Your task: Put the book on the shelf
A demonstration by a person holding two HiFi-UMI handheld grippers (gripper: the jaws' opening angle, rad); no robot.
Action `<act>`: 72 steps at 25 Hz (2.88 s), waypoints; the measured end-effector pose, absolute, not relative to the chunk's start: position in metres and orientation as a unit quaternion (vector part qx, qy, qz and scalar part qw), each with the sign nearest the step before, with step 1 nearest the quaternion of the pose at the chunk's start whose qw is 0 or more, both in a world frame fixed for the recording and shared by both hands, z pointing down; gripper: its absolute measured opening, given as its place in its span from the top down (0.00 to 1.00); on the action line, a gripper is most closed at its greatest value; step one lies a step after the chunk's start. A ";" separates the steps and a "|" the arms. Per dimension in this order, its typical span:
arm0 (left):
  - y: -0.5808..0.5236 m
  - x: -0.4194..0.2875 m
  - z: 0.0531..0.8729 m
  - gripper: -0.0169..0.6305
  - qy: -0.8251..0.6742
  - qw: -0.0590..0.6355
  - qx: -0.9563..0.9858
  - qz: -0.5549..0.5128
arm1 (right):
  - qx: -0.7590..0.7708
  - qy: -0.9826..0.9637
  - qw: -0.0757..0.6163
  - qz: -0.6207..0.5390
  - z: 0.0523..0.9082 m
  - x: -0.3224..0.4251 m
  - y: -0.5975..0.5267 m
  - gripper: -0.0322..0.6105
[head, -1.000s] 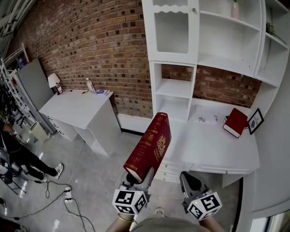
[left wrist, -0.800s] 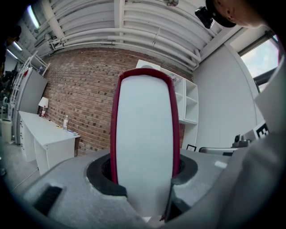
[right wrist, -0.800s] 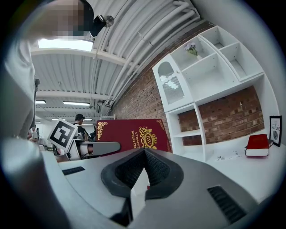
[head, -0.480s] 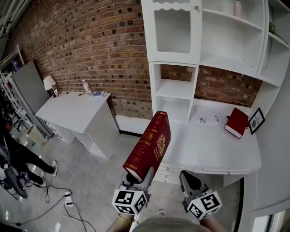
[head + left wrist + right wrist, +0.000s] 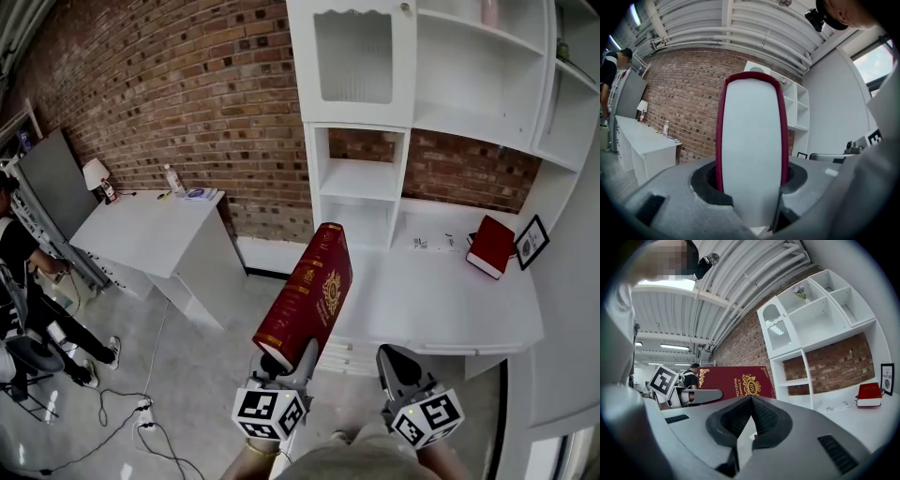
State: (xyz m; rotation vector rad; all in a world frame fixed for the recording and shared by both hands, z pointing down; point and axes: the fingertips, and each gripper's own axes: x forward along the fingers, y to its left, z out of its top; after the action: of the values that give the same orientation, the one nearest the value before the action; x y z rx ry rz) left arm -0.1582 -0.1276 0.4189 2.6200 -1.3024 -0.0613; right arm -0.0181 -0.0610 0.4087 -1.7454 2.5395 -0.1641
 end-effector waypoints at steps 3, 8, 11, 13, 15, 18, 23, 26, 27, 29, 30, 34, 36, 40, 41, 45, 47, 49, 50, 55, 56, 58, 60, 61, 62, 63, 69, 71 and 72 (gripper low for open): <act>-0.133 -0.160 0.420 0.62 -0.446 0.098 0.889 -0.025 | -0.573 0.818 0.028 -0.052 0.408 -0.012 -0.064 0.94; -0.143 -0.153 0.420 0.62 -0.446 0.101 0.889 -0.032 | -0.584 0.810 0.029 -0.050 0.410 0.003 -0.074 0.94; -0.154 -0.150 0.420 0.62 -0.447 0.104 0.888 -0.031 | -0.581 0.812 0.030 -0.049 0.407 0.005 -0.085 0.94; -0.162 -0.148 0.419 0.62 -0.448 0.106 0.887 -0.032 | -0.578 0.814 0.031 -0.048 0.406 0.006 -0.093 0.94; -0.170 -0.144 0.418 0.62 -0.448 0.107 0.887 -0.032 | -0.575 0.816 0.033 -0.048 0.406 0.008 -0.102 0.94; -0.183 -0.138 0.417 0.62 -0.452 0.103 0.886 -0.033 | -0.570 0.820 0.034 -0.047 0.406 0.013 -0.117 0.94; -0.208 -0.121 0.411 0.62 -0.454 0.099 0.885 -0.032 | -0.563 0.825 0.037 -0.045 0.404 0.028 -0.145 0.94; -0.224 -0.113 0.407 0.62 -0.458 0.091 0.884 -0.034 | -0.558 0.828 0.039 -0.042 0.400 0.036 -0.161 0.94; -0.229 -0.110 0.406 0.62 -0.459 0.088 0.883 -0.035 | -0.557 0.828 0.040 -0.041 0.398 0.039 -0.166 0.94; -0.238 -0.104 0.402 0.62 -0.461 0.086 0.883 -0.034 | -0.555 0.830 0.042 -0.041 0.395 0.045 -0.176 0.94; -0.243 -0.101 0.401 0.62 -0.461 0.085 0.882 -0.033 | -0.554 0.830 0.042 -0.041 0.394 0.049 -0.181 0.94; -0.258 -0.088 0.399 0.62 -0.465 0.083 0.881 -0.031 | -0.551 0.832 0.044 -0.039 0.391 0.063 -0.197 0.94; -0.266 -0.083 0.397 0.62 -0.467 0.081 0.880 -0.030 | -0.549 0.833 0.044 -0.039 0.389 0.068 -0.204 0.94; -0.279 -0.074 0.391 0.62 -0.471 0.080 0.878 -0.030 | -0.544 0.837 0.044 -0.040 0.385 0.076 -0.219 0.94; -0.282 -0.072 0.389 0.62 -0.473 0.079 0.877 -0.030 | -0.541 0.839 0.044 -0.040 0.384 0.078 -0.222 0.94; -0.293 -0.064 0.385 0.62 -0.480 0.074 0.874 -0.031 | -0.530 0.846 0.044 -0.041 0.383 0.083 -0.234 0.94; -0.299 -0.059 0.383 0.62 -0.482 0.072 0.873 -0.032 | -0.527 0.848 0.046 -0.041 0.382 0.087 -0.239 0.94; -0.304 -0.055 0.381 0.62 -0.485 0.071 0.871 -0.033 | -0.522 0.851 0.046 -0.041 0.380 0.090 -0.245 0.94; -0.306 -0.053 0.380 0.62 -0.486 0.070 0.870 -0.032 | -0.519 0.852 0.046 -0.040 0.379 0.091 -0.248 0.94; -0.322 -0.041 0.374 0.62 -0.492 0.065 0.868 -0.036 | -0.511 0.858 0.047 -0.039 0.376 0.101 -0.262 0.94; -0.325 -0.039 0.373 0.62 -0.492 0.063 0.867 -0.037 | -0.509 0.859 0.047 -0.038 0.377 0.102 -0.265 0.94; -0.331 -0.033 0.371 0.62 -0.493 0.058 0.867 -0.038 | -0.506 0.860 0.047 -0.037 0.377 0.106 -0.271 0.94; -0.338 -0.028 0.369 0.62 -0.494 0.055 0.867 -0.040 | -0.503 0.862 0.048 -0.035 0.378 0.111 -0.277 0.94; -0.341 -0.025 0.368 0.62 -0.495 0.053 0.866 -0.041 | -0.502 0.863 0.048 -0.034 0.378 0.113 -0.281 0.94; -0.345 -0.023 0.368 0.62 -0.496 0.052 0.866 -0.042 | -0.500 0.864 0.049 -0.034 0.378 0.115 -0.285 0.94; -0.348 -0.020 0.367 0.62 -0.497 0.051 0.865 -0.042 | -0.499 0.865 0.049 -0.033 0.378 0.117 -0.288 0.94; -0.367 -0.008 0.366 0.62 -0.501 0.048 0.863 -0.039 | -0.490 0.870 0.049 -0.033 0.378 0.125 -0.307 0.94; -0.372 -0.004 0.366 0.62 -0.504 0.049 0.862 -0.038 | -0.488 0.871 0.049 -0.033 0.378 0.128 -0.311 0.94; -0.375 -0.003 0.366 0.62 -0.505 0.049 0.861 -0.037 | -0.487 0.872 0.049 -0.033 0.378 0.130 -0.314 0.94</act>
State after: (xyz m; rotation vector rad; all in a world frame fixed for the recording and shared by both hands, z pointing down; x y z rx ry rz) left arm -0.0027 -0.3749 0.3658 2.6237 -1.5385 -0.1129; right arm 0.1295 -0.3136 0.3782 -1.4826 2.6558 -0.1010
